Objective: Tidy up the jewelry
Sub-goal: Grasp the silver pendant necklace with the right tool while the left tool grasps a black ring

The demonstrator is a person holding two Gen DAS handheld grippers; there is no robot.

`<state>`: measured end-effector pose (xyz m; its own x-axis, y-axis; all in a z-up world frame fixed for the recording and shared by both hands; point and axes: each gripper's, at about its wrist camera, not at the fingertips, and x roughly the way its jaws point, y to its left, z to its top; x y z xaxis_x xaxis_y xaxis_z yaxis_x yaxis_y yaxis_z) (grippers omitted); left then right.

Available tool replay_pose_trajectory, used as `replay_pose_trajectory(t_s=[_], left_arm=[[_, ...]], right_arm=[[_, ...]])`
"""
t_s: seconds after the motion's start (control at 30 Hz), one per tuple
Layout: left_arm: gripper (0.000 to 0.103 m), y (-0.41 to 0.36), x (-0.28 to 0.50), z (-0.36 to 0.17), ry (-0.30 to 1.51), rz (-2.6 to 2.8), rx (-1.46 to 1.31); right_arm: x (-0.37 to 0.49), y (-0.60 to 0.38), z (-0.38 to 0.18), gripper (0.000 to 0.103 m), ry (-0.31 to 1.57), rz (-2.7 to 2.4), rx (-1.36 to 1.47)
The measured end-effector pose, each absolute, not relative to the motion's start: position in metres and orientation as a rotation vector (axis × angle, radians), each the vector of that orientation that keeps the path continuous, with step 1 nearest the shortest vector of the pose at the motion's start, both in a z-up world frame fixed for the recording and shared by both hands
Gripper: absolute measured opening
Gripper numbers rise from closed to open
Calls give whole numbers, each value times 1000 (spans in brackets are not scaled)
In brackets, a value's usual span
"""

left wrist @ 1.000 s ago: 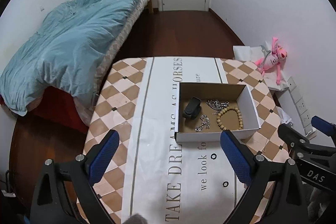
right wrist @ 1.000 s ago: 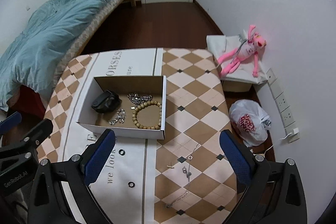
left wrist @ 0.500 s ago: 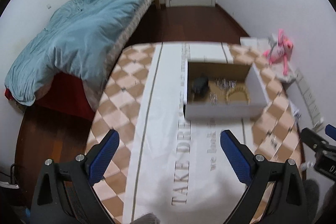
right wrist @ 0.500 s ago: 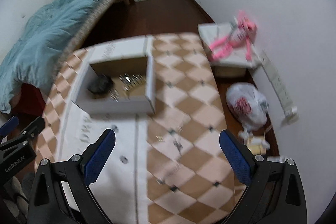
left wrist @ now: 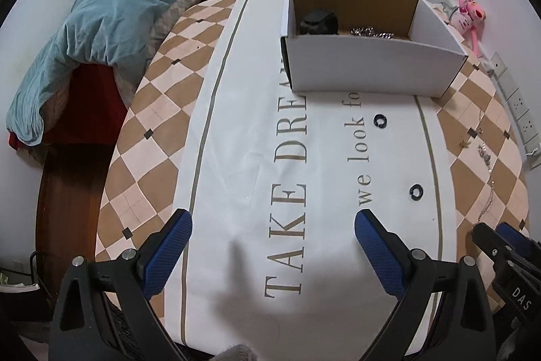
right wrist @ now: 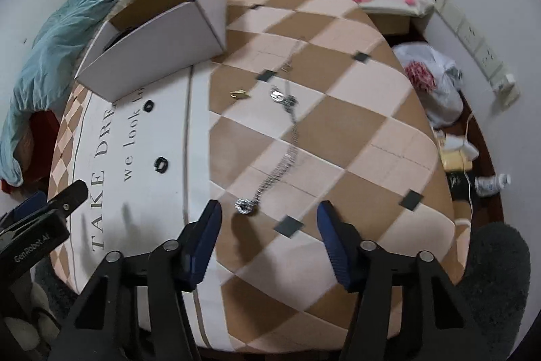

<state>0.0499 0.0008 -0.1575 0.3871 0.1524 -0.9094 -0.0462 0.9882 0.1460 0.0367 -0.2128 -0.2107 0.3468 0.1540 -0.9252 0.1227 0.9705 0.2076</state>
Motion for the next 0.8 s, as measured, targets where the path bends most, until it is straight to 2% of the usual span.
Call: replay_pose_trajectory(t_s=[0.13,0.2,0.23,0.67,0.77,0.8], left_arm=[[98,1,52,-162,1178,126,97],[98,-2,53,-164,1185,120,98],[98,-3,54,-165,1188,116,98],[97,-57,72,-181,1221,-98,47],[87,-71,78,-183,1217,-129,69],[80,-74,79,-184,1216,-134,77]], right_arm=[[39,-201,-208,41,1216,19,192],[37,-195,-208,24,1208,11,133],[36,-194,-208,11,1204,9,122],[40,-255,-203,11,1154,-100,270],[41,-258,-202,11,1152,-105,279],[40,-259,-202,11,1151,-105,280]])
